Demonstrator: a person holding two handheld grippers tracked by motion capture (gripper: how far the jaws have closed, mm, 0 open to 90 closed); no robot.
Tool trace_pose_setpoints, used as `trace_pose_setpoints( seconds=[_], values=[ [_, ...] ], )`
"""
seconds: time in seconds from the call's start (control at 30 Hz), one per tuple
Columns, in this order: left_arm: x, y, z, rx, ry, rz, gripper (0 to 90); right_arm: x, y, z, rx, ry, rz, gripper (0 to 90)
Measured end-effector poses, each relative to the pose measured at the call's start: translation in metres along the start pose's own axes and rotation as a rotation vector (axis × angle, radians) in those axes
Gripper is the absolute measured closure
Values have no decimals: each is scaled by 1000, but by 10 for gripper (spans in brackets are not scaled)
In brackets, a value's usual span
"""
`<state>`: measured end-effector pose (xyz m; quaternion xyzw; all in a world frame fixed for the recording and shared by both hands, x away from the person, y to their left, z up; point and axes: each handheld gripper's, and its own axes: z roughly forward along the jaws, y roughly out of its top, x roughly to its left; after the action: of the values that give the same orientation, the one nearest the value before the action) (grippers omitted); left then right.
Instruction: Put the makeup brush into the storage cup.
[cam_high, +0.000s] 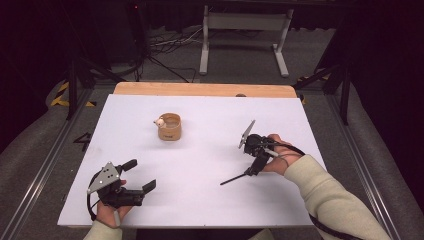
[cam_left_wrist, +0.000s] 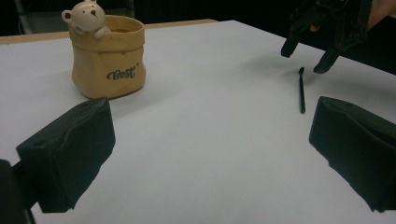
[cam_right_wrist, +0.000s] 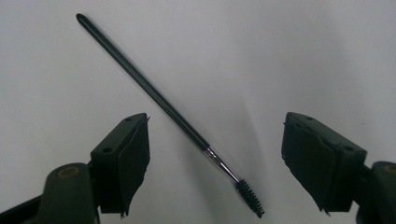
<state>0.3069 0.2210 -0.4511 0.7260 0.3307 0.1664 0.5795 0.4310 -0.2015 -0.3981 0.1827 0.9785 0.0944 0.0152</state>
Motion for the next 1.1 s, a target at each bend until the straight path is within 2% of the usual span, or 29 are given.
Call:
trace_pose_setpoints(
  seconds=[0.3, 0.73, 0.9, 1.1],
  values=[
    [0, 0, 1, 3, -4, -3, 10, -3, -1, 5, 22, 0, -11, 276],
    [0, -1, 2, 5, -3, -1, 10, -4, 0, 15, 63, 34, -34, 353],
    [0, -1, 2, 6, -3, 0, 10, -6, -1, 20, 84, 41, -29, 378],
    [0, -1, 2, 8, -2, 0, 11, -7, -2, 21, 94, 31, -35, 435]
  ],
)
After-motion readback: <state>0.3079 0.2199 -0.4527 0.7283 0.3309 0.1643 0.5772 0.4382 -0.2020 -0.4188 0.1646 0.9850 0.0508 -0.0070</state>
